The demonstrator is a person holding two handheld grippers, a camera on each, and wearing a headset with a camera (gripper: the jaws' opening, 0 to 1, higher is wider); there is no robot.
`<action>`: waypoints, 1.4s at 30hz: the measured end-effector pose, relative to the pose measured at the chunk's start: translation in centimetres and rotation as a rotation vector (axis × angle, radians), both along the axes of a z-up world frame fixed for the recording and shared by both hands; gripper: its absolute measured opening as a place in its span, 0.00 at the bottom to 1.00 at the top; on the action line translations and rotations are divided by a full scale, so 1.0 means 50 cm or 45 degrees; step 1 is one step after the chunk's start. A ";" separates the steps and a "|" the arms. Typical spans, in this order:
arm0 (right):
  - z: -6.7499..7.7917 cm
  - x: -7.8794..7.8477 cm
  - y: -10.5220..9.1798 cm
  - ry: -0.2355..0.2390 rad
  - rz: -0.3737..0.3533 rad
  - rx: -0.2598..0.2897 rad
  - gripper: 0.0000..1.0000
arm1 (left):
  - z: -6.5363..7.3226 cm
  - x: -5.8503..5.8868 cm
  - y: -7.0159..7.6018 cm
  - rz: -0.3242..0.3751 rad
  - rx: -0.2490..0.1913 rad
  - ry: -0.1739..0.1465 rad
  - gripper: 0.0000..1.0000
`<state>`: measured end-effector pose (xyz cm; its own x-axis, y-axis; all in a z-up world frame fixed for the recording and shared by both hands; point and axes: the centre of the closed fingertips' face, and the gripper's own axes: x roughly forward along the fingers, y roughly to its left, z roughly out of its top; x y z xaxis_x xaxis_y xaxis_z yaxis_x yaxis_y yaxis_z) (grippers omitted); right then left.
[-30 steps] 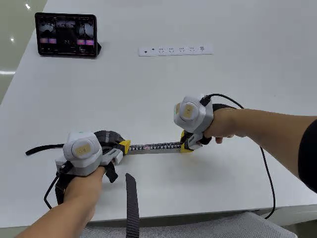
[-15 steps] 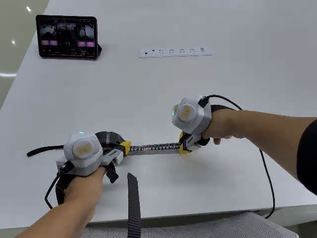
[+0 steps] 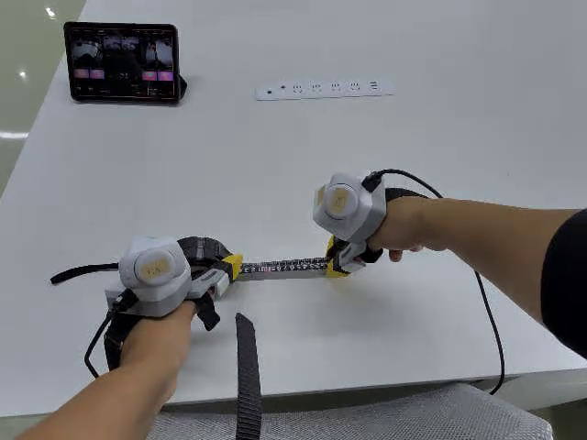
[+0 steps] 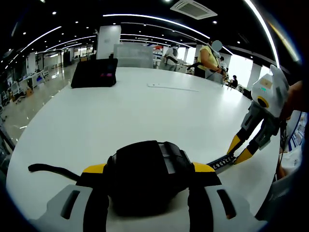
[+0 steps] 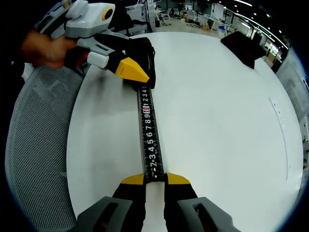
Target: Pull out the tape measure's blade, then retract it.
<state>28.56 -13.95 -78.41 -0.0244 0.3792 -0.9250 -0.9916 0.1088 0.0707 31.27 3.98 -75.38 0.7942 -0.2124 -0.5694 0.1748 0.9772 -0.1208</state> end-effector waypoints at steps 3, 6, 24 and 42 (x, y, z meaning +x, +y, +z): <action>-0.001 -0.001 0.003 -0.008 0.006 0.004 0.10 | -0.001 0.001 0.000 0.001 -0.001 -0.002 0.62; -0.001 0.000 0.005 -0.008 0.003 0.009 0.10 | -0.002 0.001 0.000 -0.001 0.000 0.005 0.62; -0.001 0.001 0.022 -0.011 0.009 0.013 0.10 | -0.003 0.001 0.001 0.001 -0.005 0.006 0.62; 0.001 0.003 0.048 -0.018 0.002 0.046 0.10 | -0.002 0.001 -0.001 -0.002 -0.002 0.019 0.63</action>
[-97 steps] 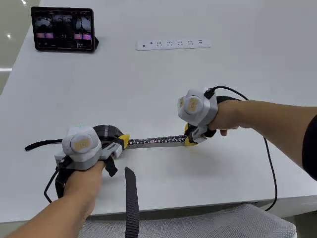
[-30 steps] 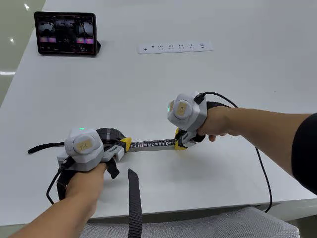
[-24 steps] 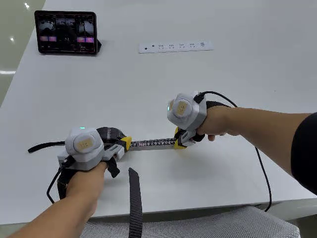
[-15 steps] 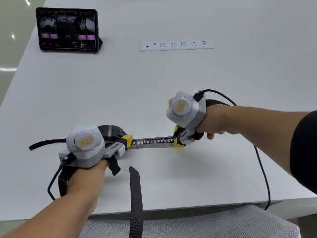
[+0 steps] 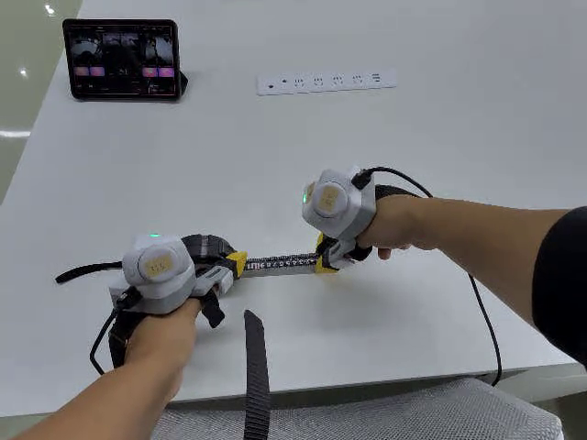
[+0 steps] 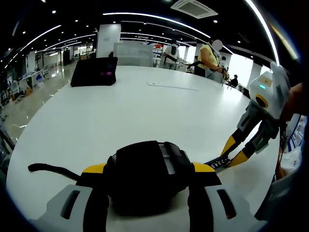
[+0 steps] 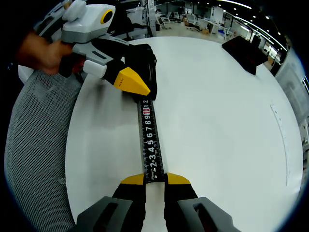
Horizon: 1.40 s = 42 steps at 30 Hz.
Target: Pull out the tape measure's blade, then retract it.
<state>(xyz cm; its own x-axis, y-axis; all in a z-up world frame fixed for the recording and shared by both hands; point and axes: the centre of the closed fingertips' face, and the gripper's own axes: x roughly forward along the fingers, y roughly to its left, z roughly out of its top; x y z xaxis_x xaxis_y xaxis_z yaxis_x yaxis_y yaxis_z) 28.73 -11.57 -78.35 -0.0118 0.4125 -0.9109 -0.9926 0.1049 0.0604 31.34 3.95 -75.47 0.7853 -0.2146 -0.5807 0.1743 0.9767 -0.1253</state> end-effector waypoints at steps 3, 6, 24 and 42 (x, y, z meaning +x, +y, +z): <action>0.000 0.000 0.003 -0.003 0.013 -0.004 0.10 | 0.001 -0.001 0.000 -0.002 0.001 -0.001 0.63; 0.000 0.001 0.006 -0.007 0.025 -0.008 0.10 | 0.000 -0.001 0.000 0.001 0.000 -0.003 0.63; -0.002 -0.001 0.024 -0.013 0.007 0.003 0.10 | -0.001 -0.003 -0.001 -0.015 -0.005 0.010 0.62; 0.000 -0.003 0.037 0.002 0.003 0.018 0.10 | 0.001 -0.005 -0.003 -0.023 -0.020 0.017 0.62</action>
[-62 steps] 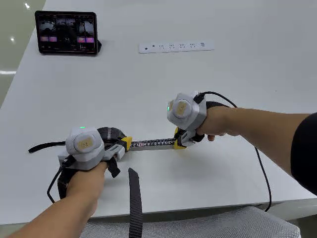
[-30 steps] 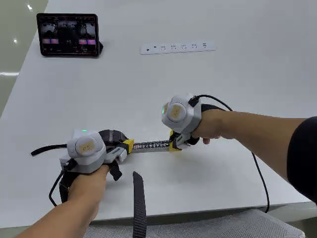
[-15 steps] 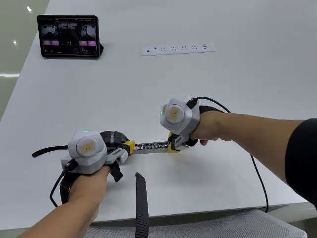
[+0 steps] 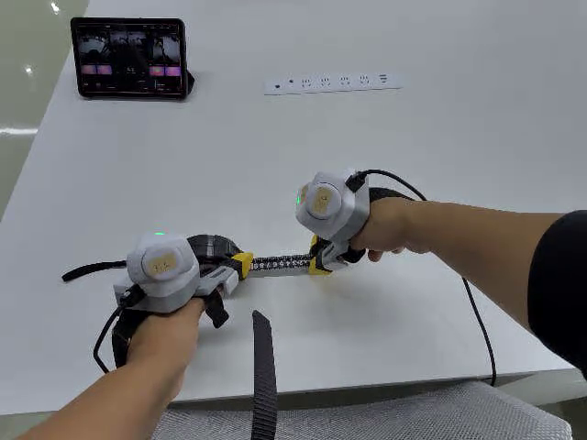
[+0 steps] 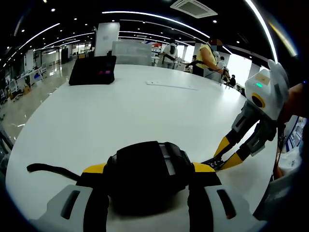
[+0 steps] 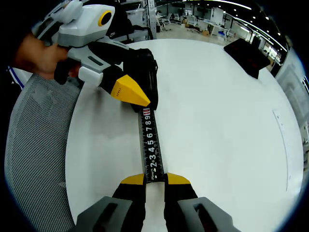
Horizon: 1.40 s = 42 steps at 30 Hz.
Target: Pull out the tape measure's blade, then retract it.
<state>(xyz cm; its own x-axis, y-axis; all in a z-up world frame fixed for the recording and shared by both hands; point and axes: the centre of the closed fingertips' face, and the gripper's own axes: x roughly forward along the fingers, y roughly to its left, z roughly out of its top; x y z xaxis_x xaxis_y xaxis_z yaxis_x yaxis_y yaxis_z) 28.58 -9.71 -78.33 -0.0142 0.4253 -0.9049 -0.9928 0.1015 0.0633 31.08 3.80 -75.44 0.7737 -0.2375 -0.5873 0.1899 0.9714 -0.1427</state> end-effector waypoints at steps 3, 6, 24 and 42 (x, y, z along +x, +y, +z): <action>0.000 0.000 0.003 0.001 0.005 0.002 0.10 | 0.000 0.000 0.000 0.005 -0.003 0.001 0.62; 0.001 0.001 0.005 0.003 0.004 0.008 0.10 | 0.000 -0.001 0.001 0.006 -0.012 0.003 0.62; 0.001 0.005 0.034 0.018 0.010 0.044 0.10 | -0.001 0.001 0.004 0.015 -0.034 0.004 0.62; -0.001 0.005 0.047 0.021 0.008 0.059 0.10 | 0.002 0.001 0.005 0.020 -0.050 0.007 0.62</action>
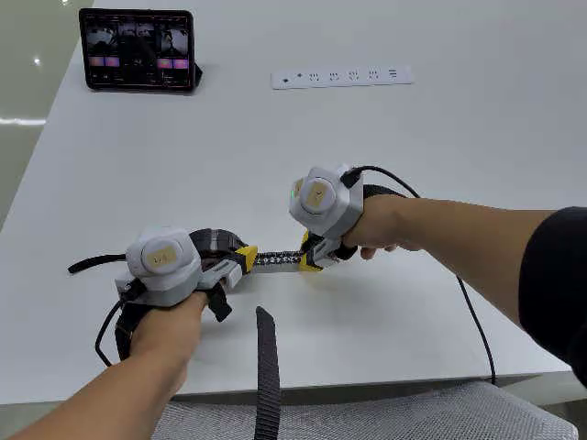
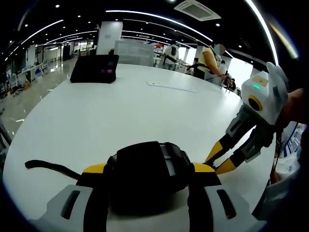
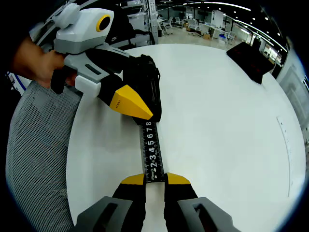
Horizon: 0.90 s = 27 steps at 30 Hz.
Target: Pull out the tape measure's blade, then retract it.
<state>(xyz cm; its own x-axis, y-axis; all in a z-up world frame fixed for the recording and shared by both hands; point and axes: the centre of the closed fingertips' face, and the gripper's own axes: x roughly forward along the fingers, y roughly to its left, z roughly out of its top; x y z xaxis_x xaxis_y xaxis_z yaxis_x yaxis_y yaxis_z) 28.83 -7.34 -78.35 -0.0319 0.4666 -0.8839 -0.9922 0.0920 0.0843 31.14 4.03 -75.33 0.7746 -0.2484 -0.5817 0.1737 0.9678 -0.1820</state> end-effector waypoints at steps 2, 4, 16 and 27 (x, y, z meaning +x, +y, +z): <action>0.000 0.000 0.002 0.000 -0.001 0.002 0.10 | 0.000 0.000 0.000 -0.002 0.000 0.000 0.62; 0.000 0.000 0.003 -0.001 0.000 0.003 0.10 | 0.000 0.000 0.000 -0.004 0.000 -0.001 0.62; 0.000 0.000 0.009 -0.008 0.006 -0.006 0.10 | -0.002 0.000 -0.001 -0.016 0.009 0.002 0.62; 0.000 -0.002 0.016 -0.001 0.004 0.007 0.10 | -0.003 0.002 0.000 -0.015 -0.003 0.005 0.62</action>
<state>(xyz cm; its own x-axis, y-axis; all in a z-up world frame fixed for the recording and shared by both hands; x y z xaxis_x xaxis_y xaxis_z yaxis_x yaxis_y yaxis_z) 28.71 -6.52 -78.34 -0.0324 0.4712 -0.8814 -0.9925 0.0887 0.0840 31.23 4.04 -75.49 0.7693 -0.2584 -0.5842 0.1840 0.9654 -0.1847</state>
